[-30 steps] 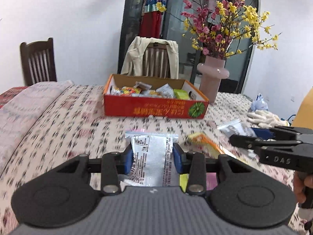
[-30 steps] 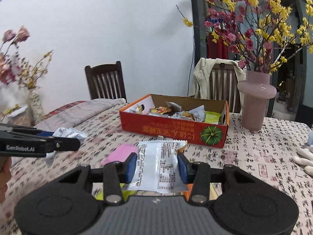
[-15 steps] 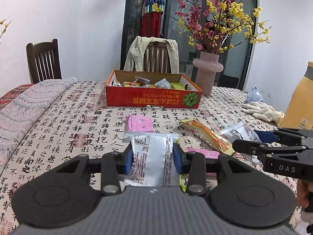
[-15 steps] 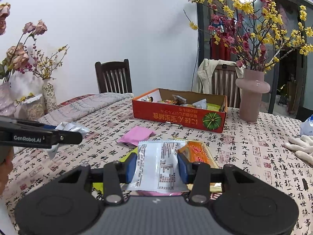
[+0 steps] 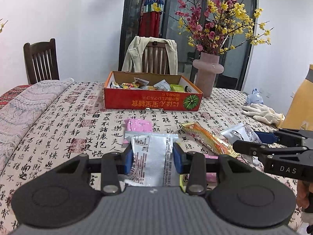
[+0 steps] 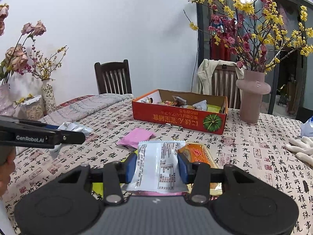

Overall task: Organize snacks
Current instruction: 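Lift both white packets and carry them toward the orange box, then lower both white packets into the orange box and open both tools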

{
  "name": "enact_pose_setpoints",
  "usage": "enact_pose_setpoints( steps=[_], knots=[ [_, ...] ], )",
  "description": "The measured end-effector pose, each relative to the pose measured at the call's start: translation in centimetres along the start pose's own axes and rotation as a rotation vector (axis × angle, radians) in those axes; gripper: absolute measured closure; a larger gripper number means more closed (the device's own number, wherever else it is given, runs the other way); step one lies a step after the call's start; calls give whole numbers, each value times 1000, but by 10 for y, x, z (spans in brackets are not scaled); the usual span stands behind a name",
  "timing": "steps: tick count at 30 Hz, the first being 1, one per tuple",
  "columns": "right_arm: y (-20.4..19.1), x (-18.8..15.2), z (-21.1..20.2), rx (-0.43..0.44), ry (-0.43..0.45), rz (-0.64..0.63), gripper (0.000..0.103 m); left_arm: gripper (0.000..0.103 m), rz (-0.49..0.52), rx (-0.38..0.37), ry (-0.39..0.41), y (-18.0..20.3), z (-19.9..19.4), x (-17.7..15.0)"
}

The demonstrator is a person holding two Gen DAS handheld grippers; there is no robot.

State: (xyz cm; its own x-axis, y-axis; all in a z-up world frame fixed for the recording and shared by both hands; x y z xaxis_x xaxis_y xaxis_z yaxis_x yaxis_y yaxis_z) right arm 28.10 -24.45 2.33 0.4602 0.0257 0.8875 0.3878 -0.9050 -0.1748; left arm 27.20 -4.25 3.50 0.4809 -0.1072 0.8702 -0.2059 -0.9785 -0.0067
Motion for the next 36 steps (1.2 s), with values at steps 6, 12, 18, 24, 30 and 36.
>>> enact_pose_setpoints(
  steps=[6, 12, 18, 24, 30, 36],
  knots=[
    [11, 19, 13, -18, 13, -4, 59, 62, -10, -55, 16, -11, 22, 32],
    [33, 72, 38, -40, 63, -3, 59, 62, 14, -62, 93, -32, 57, 96],
    [54, 133, 85, -38, 104, 37, 59, 62, 26, -73, 87, -47, 126, 151],
    [84, 170, 170, -49, 63, 89, 59, 62, -2, -108, 45, -55, 215, 188],
    [128, 165, 272, -80, -76, 214, 59, 62, -71, -179, -58, -51, 294, 175],
    [139, 134, 334, -131, -164, 205, 58, 61, -117, -214, -138, -49, 339, 143]
  ],
)
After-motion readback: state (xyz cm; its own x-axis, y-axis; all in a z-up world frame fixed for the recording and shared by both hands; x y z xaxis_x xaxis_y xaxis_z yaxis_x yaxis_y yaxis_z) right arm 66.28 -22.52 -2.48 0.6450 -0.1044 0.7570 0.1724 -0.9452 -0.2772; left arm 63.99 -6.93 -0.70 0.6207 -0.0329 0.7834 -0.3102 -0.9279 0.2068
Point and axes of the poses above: each gripper's, at about its wrist camera, not at the fingertips, and z roughly the way its jaws point, y to its right, x to its top, the point moved 7 cm from there along z, roughly the way its jaws point, and after that the axes turned 7 degrees about z, right-handed, at the moved point
